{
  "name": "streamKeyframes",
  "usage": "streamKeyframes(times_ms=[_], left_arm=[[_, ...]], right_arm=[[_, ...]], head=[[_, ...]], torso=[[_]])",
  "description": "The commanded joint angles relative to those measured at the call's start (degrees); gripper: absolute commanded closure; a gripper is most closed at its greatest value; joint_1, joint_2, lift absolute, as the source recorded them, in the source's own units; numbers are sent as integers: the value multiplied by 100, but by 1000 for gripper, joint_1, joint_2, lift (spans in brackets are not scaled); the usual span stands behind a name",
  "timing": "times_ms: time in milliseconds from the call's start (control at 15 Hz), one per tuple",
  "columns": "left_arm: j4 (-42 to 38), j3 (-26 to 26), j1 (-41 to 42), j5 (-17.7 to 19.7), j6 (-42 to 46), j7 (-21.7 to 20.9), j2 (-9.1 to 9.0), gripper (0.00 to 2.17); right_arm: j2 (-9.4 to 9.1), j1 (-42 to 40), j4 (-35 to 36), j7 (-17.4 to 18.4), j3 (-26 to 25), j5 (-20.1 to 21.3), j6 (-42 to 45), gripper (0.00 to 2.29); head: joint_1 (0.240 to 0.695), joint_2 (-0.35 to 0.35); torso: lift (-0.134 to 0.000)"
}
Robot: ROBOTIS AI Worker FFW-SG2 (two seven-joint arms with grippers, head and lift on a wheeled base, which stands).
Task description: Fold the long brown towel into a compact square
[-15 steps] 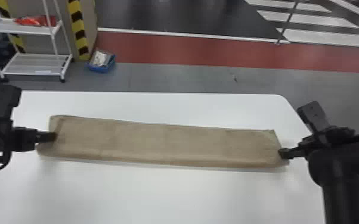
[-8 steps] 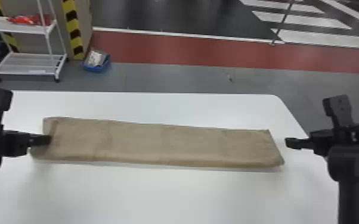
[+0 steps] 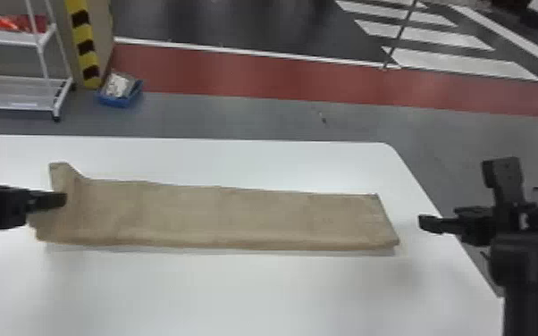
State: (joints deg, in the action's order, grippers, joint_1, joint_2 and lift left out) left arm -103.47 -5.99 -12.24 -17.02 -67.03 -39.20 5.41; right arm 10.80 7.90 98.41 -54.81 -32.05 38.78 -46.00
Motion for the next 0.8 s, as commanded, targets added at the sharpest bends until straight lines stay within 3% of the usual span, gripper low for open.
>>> streamKeyframes(times_ms=[0,133,267,400,733], left_arm=[[-762,142,293,-3,-553,0,-119,1737],[-1412,528,521,-179,-1080,62,-250,1737],[-1562,985,513,-741,-1203,70,-555,1737],[-1553,1196,469,-1110,-1203,158,-555,1737],[-1896,651,785,-1128,-1238,193,-555,1737]], right_arm=[[203,-104,12,-3,-144,-239,16,181],[388,-183,-24,-3,-179,-459,33,181],[528,-192,-85,6,-214,-670,104,181],[678,-341,-76,-3,-267,-1004,227,181],[897,-754,38,6,-469,-1742,526,181]], head=[[695,-273],[695,-320],[695,-350],[695,-350],[695,-350]], torso=[[-125],[-125],[-125],[-125],[-125]])
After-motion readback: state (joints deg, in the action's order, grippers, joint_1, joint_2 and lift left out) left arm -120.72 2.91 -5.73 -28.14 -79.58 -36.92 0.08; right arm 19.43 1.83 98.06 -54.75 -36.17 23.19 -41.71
